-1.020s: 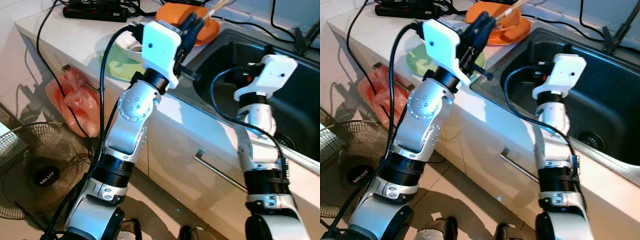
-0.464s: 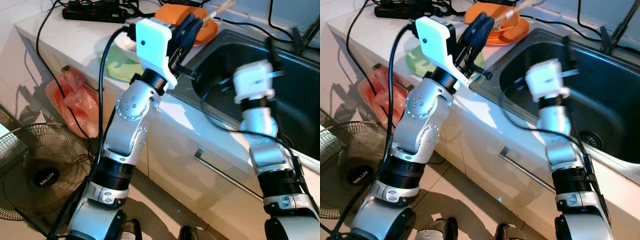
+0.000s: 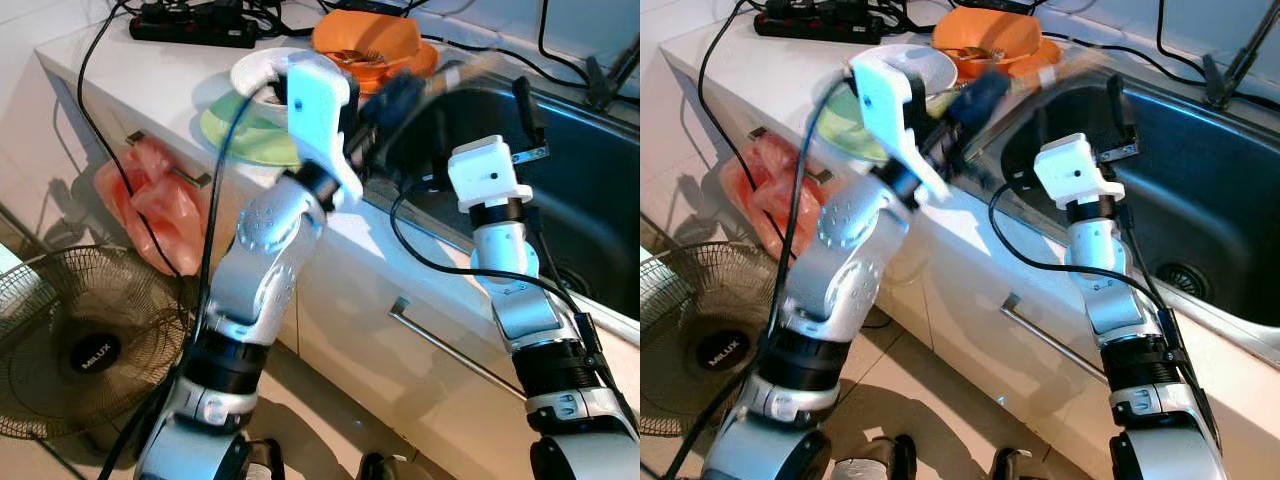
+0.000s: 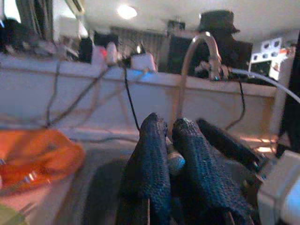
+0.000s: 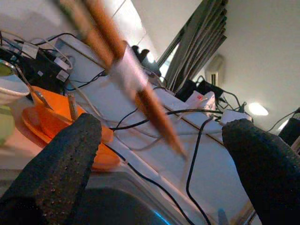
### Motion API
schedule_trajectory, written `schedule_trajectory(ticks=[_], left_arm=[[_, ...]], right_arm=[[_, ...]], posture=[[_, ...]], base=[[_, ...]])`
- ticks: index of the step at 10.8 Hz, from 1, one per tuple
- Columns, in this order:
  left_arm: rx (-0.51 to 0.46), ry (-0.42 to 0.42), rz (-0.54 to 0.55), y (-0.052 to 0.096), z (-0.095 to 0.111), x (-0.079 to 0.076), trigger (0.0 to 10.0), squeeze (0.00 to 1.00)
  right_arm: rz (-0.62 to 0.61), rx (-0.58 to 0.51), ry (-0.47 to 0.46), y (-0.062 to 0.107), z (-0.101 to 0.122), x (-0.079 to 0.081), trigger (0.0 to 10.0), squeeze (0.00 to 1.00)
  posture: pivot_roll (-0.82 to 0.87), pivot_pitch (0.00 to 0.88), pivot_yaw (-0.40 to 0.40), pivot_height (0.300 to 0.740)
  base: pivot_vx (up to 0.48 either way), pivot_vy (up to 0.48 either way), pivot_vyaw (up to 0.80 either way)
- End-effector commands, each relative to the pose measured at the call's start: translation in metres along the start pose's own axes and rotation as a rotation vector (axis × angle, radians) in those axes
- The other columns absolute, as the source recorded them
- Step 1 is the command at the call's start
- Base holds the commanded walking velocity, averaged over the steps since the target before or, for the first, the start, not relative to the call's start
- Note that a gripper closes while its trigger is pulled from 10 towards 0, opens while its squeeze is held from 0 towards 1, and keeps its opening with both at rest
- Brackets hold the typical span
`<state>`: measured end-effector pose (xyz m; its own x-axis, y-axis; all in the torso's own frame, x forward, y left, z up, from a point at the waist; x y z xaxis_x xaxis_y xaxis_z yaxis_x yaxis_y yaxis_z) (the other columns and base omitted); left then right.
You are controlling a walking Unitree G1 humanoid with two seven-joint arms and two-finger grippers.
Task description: Kitchen organization
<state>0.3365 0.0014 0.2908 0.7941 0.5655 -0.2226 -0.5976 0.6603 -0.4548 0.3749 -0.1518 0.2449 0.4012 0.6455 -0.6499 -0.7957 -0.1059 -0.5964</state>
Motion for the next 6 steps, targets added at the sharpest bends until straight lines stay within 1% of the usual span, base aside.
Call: schedule_trajectory(ticks=[1, 2, 3, 4, 5, 6], left_arm=[[0.01, 0.02, -0.032, 0.001, 0.001, -0.005, 10.0, 0.0], [0.033, 0.023, -0.016, 0.005, -0.001, 0.002, 10.0, 0.0], [0.062, 0.038, -0.019, 0.009, -0.003, 0.003, 10.0, 0.0], [0.081, 0.032, -0.024, 0.012, -0.005, 0.003, 10.0, 0.0], [0.106, 0.048, -0.057, 0.016, -0.008, -0.003, 10.0, 0.0], [0.121, 0.047, -0.077, 0.018, -0.01, -0.007, 10.0, 0.0]], right_arm=[[-0.004, 0.005, -0.006, 0.003, -0.001, 0.002, 10.0, 0.0], [-0.003, 0.004, -0.011, 0.003, 0.0, 0.003, 10.0, 0.0], [-0.009, 0.007, -0.017, 0.002, -0.001, 0.002, 10.0, 0.0], [-0.01, 0.007, -0.018, 0.003, -0.001, 0.002, 10.0, 0.0], [-0.009, 0.013, -0.023, 0.004, -0.002, 0.003, 10.0, 0.0], [0.001, 0.009, -0.03, 0.004, 0.0, 0.006, 10.0, 0.0]], posture=[[0.06, 0.141, 0.028, 0.74], [0.06, 0.141, 0.028, 0.74], [0.06, 0.146, 0.029, 0.74], [0.06, 0.152, 0.031, 0.74], [0.06, 0.156, 0.031, 0.74], [0.06, 0.156, 0.031, 0.74]], base=[[0.0, 0.0, 0.0], [0.0, 0.0, 0.0], [0.0, 0.0, 0.0], [0.0, 0.0, 0.0], [0.0, 0.0, 0.0], [0.0, 0.0, 0.0]])
Point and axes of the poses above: a point about 5 cm out from each wrist's last joint towards the gripper, its own y axis pointing back from the gripper into the wrist, its own z axis along the axis of the wrist's last joint, x = y × z, the point moved 4 cm from there along -y, pointing out of the wrist towards the gripper, and after that the axes turned 15 degrees about y, right-handed, at the moved point
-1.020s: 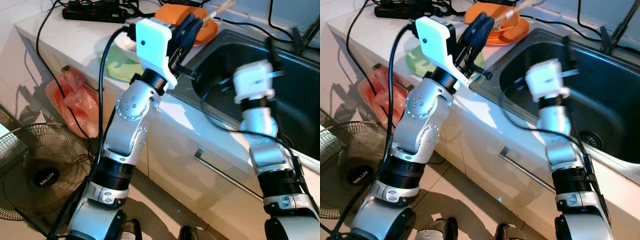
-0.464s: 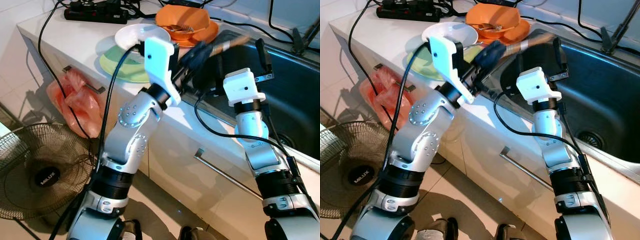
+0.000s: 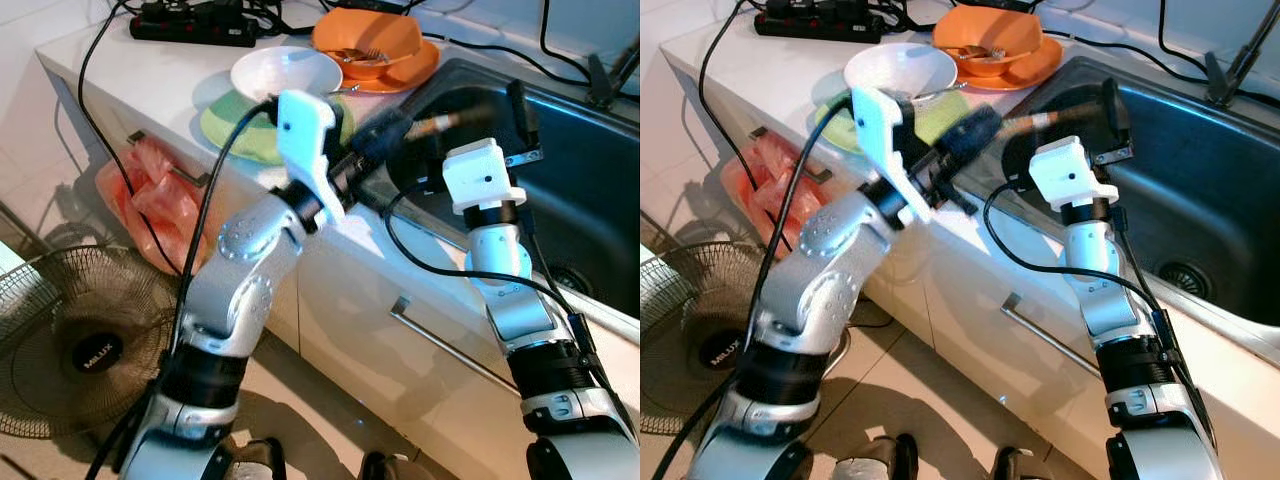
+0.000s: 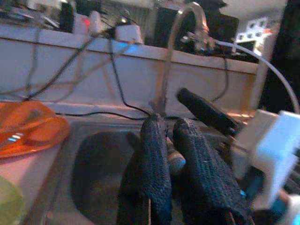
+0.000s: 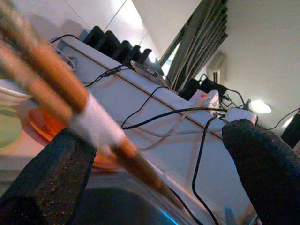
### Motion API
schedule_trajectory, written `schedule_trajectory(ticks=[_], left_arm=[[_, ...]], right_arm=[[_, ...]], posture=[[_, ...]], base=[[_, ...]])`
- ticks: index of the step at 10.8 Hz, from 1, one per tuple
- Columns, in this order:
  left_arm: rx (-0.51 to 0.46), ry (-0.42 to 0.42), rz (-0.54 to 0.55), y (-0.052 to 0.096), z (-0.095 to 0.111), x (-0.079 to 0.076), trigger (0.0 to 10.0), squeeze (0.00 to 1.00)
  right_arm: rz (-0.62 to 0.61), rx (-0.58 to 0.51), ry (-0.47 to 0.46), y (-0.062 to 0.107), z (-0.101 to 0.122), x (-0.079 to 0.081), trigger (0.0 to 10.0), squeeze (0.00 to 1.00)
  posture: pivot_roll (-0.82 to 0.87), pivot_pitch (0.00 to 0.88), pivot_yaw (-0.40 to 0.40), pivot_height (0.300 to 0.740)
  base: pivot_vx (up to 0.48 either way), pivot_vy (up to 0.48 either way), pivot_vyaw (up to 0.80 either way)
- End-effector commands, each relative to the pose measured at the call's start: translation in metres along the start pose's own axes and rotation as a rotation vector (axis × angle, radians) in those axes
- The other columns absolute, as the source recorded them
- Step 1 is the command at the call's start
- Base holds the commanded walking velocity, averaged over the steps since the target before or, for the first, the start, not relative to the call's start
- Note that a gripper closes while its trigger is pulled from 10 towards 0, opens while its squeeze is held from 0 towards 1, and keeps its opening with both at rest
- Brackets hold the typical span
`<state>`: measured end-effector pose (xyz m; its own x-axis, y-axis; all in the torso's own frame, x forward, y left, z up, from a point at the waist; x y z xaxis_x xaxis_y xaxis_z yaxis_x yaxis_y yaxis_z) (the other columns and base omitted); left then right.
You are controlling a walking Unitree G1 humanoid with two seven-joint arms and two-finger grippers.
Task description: Kitchen organization
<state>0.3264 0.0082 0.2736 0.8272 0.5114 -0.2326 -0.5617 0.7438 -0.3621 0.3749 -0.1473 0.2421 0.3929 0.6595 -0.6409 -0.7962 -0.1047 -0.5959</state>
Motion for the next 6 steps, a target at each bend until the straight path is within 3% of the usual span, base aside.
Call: schedule_trajectory(ticks=[1, 3, 5, 6], left_arm=[[0.01, -0.008, -0.06, -0.0018, 0.001, -0.012, 10.0, 0.0], [0.011, -0.013, -0.083, -0.0028, 0.0023, -0.0169, 10.0, 0.0], [0.027, -0.026, -0.045, -0.0012, -0.0006, -0.0109, 10.0, 0.0], [0.025, -0.028, -0.034, -0.0007, -0.0001, -0.0085, 10.0, 0.0]], right_arm=[[0.006, 0.011, -0.014, 0.0028, -0.0022, 0.0027, 10.0, 0.0], [0.01, 0.007, -0.018, 0.0026, -0.0008, 0.004, 10.0, 0.0], [0.006, 0.005, -0.02, 0.0023, -0.0002, 0.003, 10.0, 0.0], [0.005, 0.005, -0.02, 0.0023, -0.0002, 0.0028, 9.2, 0.0]], posture=[[0.06, 0.157, 0.029, 0.74], [0.06, 0.157, 0.028, 0.74], [0.06, 0.157, 0.028, 0.74], [0.06, 0.158, 0.026, 0.74]], base=[[0.0, 0.0, 0.0], [0.0, 0.0, 0.0], [0.0, 0.0, 0.0], [0.0, 0.0, 0.0]])
Point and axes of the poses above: a point about 5 cm out from each wrist's last joint towards the gripper, its own y axis pointing back from the gripper into the wrist, its own z axis along the axis of the wrist's last joint, x = y × z, the point moved 4 cm from there along -y, pointing out of the wrist towards the gripper, and after that the axes turned 15 degrees about y, right-handed, at the moved point
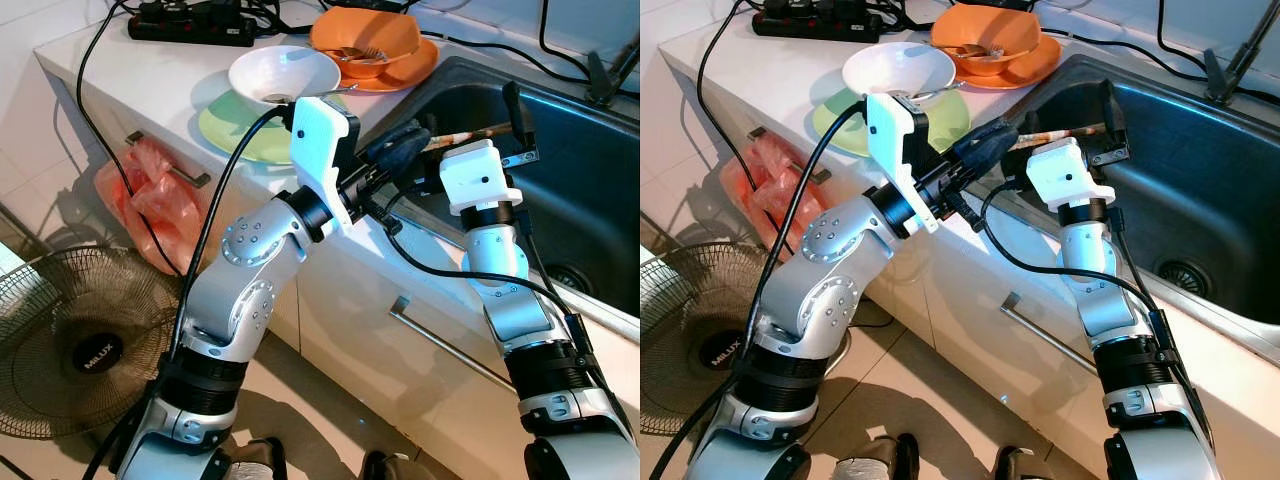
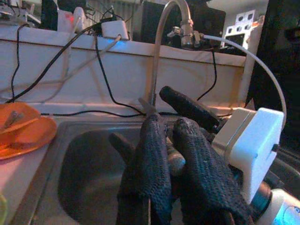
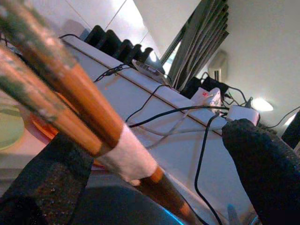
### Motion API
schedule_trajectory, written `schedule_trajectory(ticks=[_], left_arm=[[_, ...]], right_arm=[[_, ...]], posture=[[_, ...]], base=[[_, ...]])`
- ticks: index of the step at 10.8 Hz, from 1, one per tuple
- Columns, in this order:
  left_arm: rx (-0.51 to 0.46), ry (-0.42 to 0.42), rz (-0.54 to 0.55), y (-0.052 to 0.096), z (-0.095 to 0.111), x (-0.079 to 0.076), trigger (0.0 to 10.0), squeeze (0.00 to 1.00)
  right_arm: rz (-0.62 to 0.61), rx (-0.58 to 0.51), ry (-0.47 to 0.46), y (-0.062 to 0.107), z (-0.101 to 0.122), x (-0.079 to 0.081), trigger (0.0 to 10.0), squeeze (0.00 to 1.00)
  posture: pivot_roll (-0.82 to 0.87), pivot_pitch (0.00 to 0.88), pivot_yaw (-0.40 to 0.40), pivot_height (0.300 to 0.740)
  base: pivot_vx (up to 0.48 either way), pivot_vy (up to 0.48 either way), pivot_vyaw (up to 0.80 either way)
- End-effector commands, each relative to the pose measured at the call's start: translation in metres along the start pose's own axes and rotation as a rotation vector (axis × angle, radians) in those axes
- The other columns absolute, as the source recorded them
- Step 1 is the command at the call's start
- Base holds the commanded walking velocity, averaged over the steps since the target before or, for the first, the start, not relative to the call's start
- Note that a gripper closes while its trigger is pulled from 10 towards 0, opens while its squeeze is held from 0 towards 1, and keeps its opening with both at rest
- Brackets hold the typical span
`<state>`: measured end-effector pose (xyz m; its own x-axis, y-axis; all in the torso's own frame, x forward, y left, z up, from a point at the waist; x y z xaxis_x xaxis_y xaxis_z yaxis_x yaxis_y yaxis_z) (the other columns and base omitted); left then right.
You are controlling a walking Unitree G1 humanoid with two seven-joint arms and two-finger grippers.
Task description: Kitchen organization
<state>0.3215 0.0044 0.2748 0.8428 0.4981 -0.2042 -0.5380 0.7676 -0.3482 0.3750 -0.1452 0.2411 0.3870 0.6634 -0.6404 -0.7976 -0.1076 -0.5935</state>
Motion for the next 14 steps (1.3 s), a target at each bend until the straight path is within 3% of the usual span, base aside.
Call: schedule_trajectory(ticks=[1, 14], left_arm=[[0.004, -0.008, 0.007, 0.001, 0.001, 0.0, 10.0, 0.0], [-0.074, -0.062, 0.106, -0.004, 0.019, 0.015, 10.0, 0.0]], right_arm=[[-0.004, 0.006, -0.013, 0.002, -0.001, 0.0, 0.0, 0.0], [-0.008, -0.007, -0.023, 0.004, 0.0, 0.0, 0.0, 0.0]], posture=[[0.06, 0.158, 0.026, 0.74], [0.06, 0.149, 0.03, 0.74]], base=[[0.0, 0.0, 0.0], [0.0, 0.0, 0.0]])
Point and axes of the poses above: a point about 5 cm out from each wrist's last joint towards the gripper, its own y axis pointing back from the gripper into the wrist, its own z axis along the axis of the wrist's last joint, x = y × z, the point moved 4 cm from there along -y, pointing out of the wrist towards the gripper, and after that the axes turned 15 degrees about y, right-handed, at the moved point
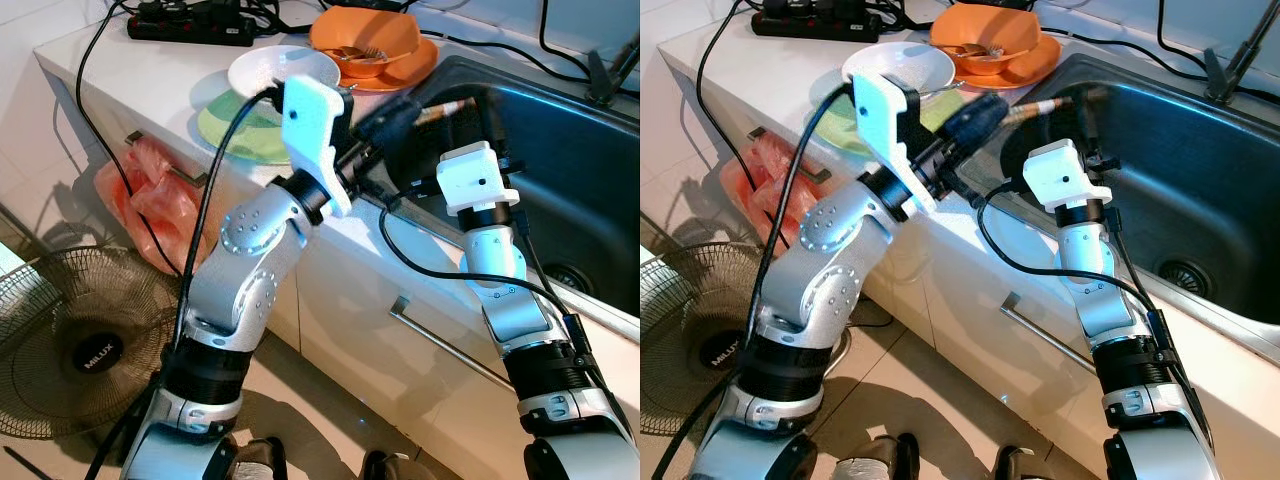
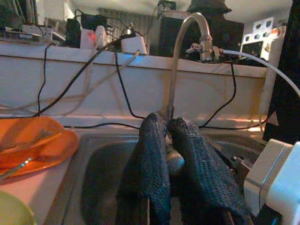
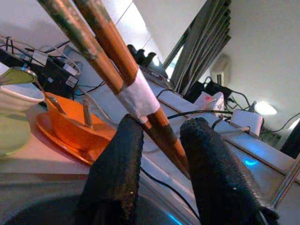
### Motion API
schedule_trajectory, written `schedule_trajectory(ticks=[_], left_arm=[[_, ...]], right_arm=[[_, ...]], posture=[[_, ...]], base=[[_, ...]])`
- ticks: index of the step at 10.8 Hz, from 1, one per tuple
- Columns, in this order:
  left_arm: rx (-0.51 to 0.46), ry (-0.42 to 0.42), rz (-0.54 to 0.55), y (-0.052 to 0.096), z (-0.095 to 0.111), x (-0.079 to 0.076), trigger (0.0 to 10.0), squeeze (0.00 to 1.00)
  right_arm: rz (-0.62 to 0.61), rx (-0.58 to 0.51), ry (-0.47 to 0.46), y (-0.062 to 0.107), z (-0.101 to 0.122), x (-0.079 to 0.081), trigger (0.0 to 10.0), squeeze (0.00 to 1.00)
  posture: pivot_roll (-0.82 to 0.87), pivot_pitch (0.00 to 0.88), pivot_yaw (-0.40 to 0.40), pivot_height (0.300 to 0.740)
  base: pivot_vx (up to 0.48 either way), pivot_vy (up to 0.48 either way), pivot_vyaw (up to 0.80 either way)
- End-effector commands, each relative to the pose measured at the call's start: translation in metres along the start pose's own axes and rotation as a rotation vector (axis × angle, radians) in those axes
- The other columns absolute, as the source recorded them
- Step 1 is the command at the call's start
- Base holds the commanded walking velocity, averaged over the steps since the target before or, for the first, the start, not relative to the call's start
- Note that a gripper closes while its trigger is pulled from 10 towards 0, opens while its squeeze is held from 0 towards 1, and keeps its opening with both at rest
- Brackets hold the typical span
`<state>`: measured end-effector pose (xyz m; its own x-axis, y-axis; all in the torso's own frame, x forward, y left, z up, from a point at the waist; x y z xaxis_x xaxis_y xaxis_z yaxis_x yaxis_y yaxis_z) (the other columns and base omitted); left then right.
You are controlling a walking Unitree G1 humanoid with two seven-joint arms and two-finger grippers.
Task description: Kitchen organization
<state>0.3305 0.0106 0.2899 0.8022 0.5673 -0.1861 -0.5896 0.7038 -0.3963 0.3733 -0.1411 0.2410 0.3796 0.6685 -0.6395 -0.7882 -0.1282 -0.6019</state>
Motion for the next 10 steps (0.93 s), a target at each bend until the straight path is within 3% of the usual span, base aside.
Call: schedule_trajectory(ticks=[1, 5, 6, 9, 10], left_arm=[[-0.006, -0.014, 0.037, 0.0, 0.002, 0.007, 10.0, 0.0], [0.056, 0.027, -0.023, 0.001, -0.009, -0.002, 10.0, 0.0], [0.065, 0.029, -0.024, 0.002, -0.011, -0.002, 10.0, 0.0], [0.078, 0.027, -0.015, 0.003, -0.014, -0.001, 10.0, 0.0], [0.08, 0.026, -0.014, 0.003, -0.014, -0.001, 10.0, 0.0]], right_arm=[[-0.011, 0.018, -0.013, 0.003, -0.004, -0.002, 0.0, 0.0], [-0.012, 0.024, -0.003, 0.003, -0.005, -0.002, 0.0, 0.0], [-0.017, 0.026, 0.002, 0.003, -0.006, -0.002, 10.0, 0.0], [-0.019, 0.035, 0.008, 0.003, -0.008, -0.003, 10.0, 0.0], [-0.023, 0.04, 0.002, 0.003, -0.008, -0.003, 10.0, 1.0]], posture=[[0.06, 0.149, 0.03, 0.74], [0.06, 0.157, 0.033, 0.74], [0.06, 0.157, 0.033, 0.74], [0.06, 0.159, 0.032, 0.74], [0.06, 0.159, 0.032, 0.74]], base=[[0.0, 0.0, 0.0], [0.0, 0.0, 0.0], [0.0, 0.0, 0.0], [0.0, 0.0, 0.0], [0.0, 0.0, 0.0]])
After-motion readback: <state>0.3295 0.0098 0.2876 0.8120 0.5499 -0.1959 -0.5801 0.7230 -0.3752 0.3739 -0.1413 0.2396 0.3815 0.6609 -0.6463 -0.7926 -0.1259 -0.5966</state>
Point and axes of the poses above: a point about 5 cm out from each wrist's last joint towards the gripper, its own y axis pointing back from the gripper into the wrist, its own z axis along the axis of the wrist's last joint, x = y × z, the point moved 4 cm from there along -y, pointing out of the wrist towards the gripper, and after that the axes turned 15 degrees about y, right-handed, at the moved point
